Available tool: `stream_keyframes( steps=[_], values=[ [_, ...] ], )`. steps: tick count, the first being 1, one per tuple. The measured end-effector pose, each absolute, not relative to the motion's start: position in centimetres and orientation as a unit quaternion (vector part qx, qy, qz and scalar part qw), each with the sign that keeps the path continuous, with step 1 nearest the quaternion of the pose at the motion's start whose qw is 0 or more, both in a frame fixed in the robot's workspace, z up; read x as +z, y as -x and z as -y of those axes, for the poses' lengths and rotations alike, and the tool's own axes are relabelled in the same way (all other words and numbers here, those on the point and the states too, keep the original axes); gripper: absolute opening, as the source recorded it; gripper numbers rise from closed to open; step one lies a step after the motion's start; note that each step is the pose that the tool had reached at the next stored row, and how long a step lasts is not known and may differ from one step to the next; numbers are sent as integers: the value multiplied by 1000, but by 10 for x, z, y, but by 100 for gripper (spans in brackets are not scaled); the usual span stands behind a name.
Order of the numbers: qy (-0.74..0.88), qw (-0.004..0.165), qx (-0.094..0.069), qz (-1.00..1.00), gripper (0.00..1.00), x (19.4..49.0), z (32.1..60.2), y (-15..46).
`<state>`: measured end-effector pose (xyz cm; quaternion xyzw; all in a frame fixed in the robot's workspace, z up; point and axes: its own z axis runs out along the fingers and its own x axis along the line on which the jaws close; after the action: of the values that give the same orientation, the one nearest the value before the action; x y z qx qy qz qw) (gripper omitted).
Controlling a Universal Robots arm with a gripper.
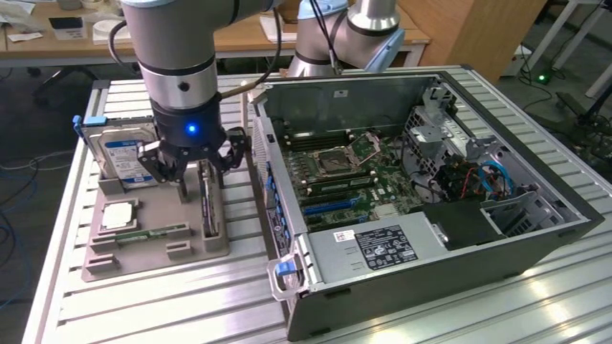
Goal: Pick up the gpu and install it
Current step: 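Pick up the gpu and move the gpu toward the slot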
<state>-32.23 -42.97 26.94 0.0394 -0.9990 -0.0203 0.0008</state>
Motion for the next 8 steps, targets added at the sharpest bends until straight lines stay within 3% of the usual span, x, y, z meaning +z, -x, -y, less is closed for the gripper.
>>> stream_keyframes(
  steps=[8],
  values=[
    [-39, 1, -20, 999, 59, 263, 430, 322]
  ],
)
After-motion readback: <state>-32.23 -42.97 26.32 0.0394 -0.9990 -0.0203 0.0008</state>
